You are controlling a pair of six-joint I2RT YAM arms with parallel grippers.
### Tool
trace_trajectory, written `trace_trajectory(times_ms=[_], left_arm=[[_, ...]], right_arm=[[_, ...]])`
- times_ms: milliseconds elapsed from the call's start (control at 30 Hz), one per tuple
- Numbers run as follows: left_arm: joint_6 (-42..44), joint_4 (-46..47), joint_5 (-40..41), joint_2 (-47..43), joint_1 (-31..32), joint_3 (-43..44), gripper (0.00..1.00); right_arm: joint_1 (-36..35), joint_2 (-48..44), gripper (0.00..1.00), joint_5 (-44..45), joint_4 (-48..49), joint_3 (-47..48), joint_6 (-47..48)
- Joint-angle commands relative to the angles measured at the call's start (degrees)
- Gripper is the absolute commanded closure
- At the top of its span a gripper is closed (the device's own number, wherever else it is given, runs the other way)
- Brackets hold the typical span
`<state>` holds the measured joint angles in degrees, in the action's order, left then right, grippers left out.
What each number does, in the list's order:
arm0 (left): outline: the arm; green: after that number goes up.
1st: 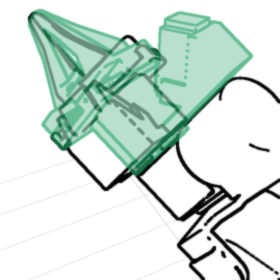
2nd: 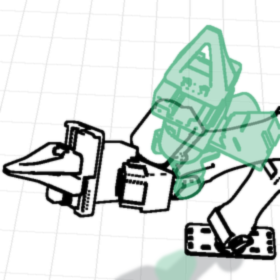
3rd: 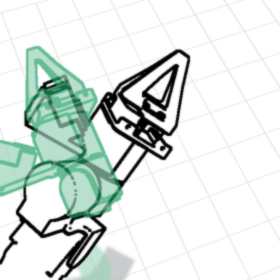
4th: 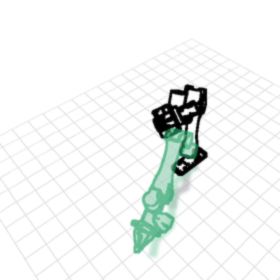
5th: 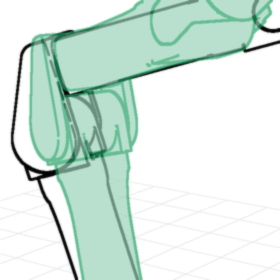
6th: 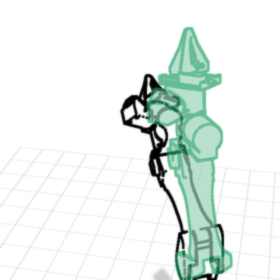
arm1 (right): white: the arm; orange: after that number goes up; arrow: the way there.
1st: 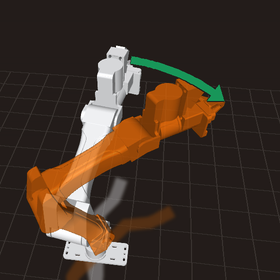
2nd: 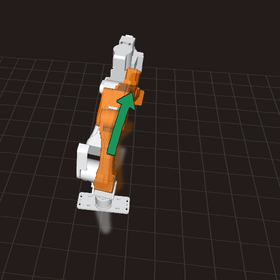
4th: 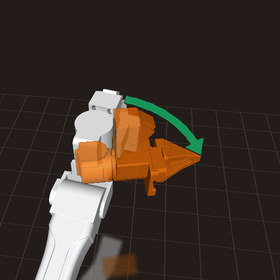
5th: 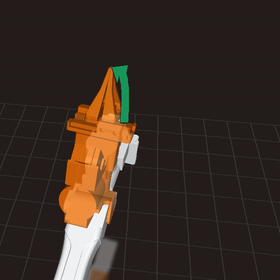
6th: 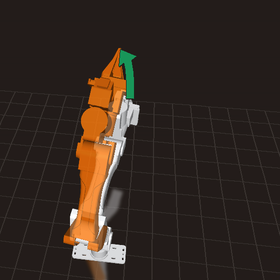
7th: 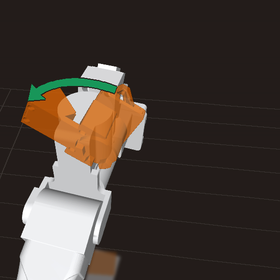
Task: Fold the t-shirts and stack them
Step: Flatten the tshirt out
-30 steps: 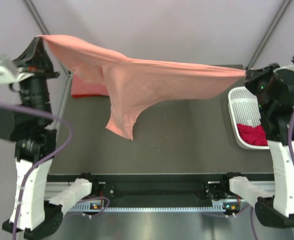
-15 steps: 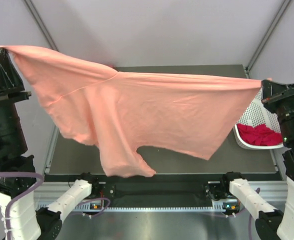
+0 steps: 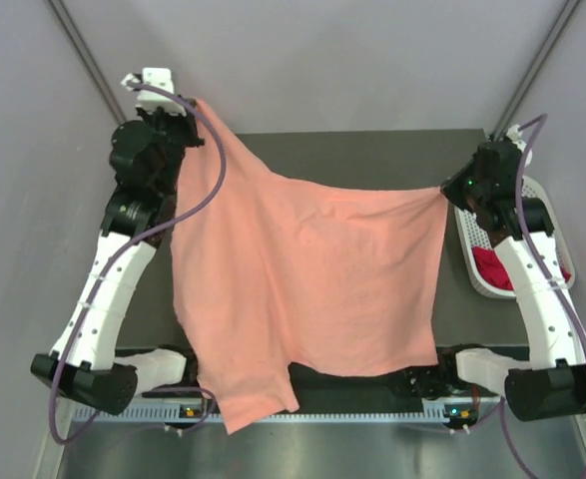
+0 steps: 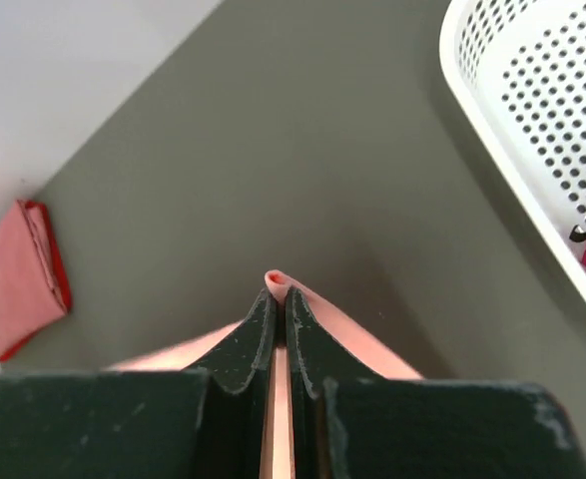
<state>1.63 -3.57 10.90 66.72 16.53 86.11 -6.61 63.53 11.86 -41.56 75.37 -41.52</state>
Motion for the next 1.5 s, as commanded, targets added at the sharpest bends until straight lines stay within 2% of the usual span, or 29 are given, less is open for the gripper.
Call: trace_trajectory(times_ms=[0, 133, 267, 467, 500, 567, 600, 667, 700, 733, 900, 1067, 1200, 1467], left_arm=[[0.13, 0.94, -1.49, -0.28, -0.36, -0.06, 1.0], [-1.27, -0.38, -3.42, -0.71, -0.28, -5.49, 1.0], [-5.14, -0.82, -3.42, -4.57, -0.28, -17.42, 1.0], [-8.05, -2.4, -4.83, -7.12, -0.19, -27.99, 1.0], [-8.04, -2.49, -4.74, -7.3, -0.19, -28.79, 1.0], [-7.43, -2.58, -4.31, -7.22, -0.19, -30.02, 1.0], [-7.17, -2.75, -4.22, -7.22, -0.19, -30.12, 1.0], [-6.73, -2.75, -4.04, -6.69, 0.08, -29.77, 1.0], [-6.55, -2.58, -4.04, -6.43, 0.16, -29.68, 1.0], [-6.55, -2.4, -4.04, -6.08, 0.16, -29.59, 1.0], [-7.78, -1.88, -5.53, -4.05, 0.43, -28.54, 1.0], [-8.31, -1.88, -5.97, -3.53, 0.96, -28.45, 1.0], [-8.22, -1.96, -5.97, -3.35, 1.31, -28.54, 1.0], [-8.66, -2.31, -6.41, -3.0, 1.84, -28.1, 1.0]], right_arm=[[-0.42, 1.06, 1.0, -2.27, 3.42, 2.32, 1.0], [-1.73, 3.27, 1.0, -3.15, 1.92, -1.7, 0.13], [-9.0, 3.44, 1.0, -1.67, 4.2, -10.32, -1.46], [-18.51, 7.12, 1.0, -1.4, 10.7, -26.92, -8.13], [-18.96, 7.14, 1.0, -1.92, 10.71, -26.95, -8.14], [-19.49, 9.06, 0.97, -4.55, 12.2, -29.49, -9.02], [-19.49, 9.68, 0.85, -5.61, 12.38, -29.93, -8.76], [-19.23, 11.18, 0.71, -5.8, 11.51, -28.8, -6.83], [-18.97, 11.44, 0.61, -5.36, 11.15, -27.92, -5.87], [-18.62, 11.53, 0.58, -5.09, 10.89, -26.43, -4.29], [-16.5, 12.5, 0.56, -4.91, 7.82, -23.17, -3.13], [-16.68, 11.97, 0.57, -11.94, 11.41, -29.4, -2.43], [-19.22, 11.88, 0.52, -17.65, 13.79, -32.74, 3.35], [-24.32, 7.31, 0.51, -12.21, 12.64, -34.5, 8.55]])
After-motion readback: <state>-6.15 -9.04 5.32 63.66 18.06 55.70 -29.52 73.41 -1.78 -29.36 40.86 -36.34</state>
